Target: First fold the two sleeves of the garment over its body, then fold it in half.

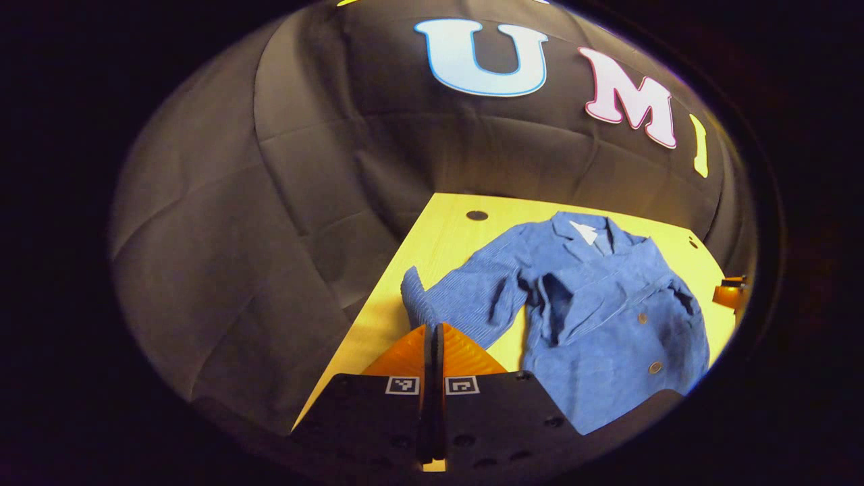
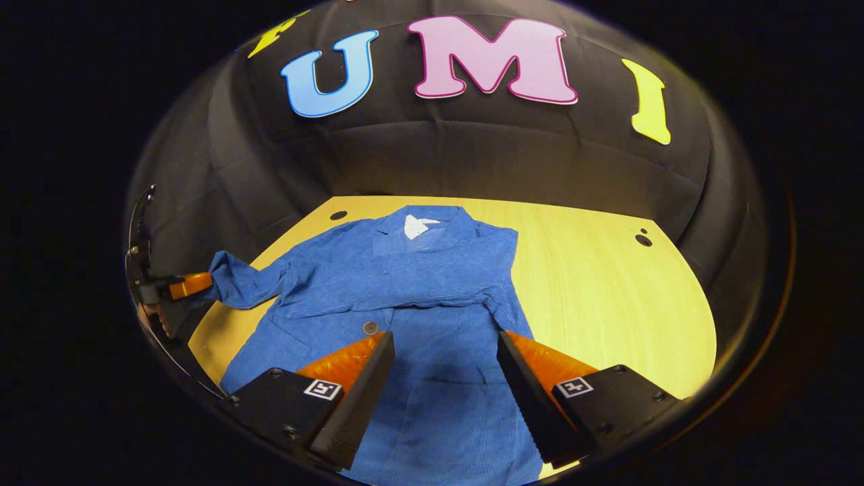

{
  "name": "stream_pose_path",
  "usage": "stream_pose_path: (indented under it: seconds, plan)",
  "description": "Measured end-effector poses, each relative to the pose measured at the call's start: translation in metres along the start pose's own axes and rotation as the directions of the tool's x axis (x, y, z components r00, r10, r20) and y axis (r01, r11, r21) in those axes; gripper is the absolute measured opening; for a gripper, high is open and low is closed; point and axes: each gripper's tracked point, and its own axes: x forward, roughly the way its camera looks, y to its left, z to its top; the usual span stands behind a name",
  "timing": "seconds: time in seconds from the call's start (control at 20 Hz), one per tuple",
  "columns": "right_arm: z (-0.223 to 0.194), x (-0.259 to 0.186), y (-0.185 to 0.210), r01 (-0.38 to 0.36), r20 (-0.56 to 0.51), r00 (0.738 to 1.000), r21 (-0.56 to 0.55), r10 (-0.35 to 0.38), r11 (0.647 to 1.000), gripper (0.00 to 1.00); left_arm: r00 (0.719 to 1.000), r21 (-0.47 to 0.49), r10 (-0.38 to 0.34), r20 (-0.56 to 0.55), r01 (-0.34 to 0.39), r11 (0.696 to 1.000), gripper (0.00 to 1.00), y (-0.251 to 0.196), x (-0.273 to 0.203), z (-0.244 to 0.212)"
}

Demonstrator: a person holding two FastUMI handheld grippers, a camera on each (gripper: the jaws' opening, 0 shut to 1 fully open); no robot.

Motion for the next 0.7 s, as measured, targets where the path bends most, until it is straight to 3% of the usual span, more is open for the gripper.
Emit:
stream_pose_path:
  seconds: [0.7]
  plan:
    - [-0.041,-0.052,-0.091,0.069,0.002,0.998,0.087,-0.07,0.994,0.98,0.983,0.18,-0.178,0.038,0.168,0.969,0.0,-0.165,0.008,0.081]
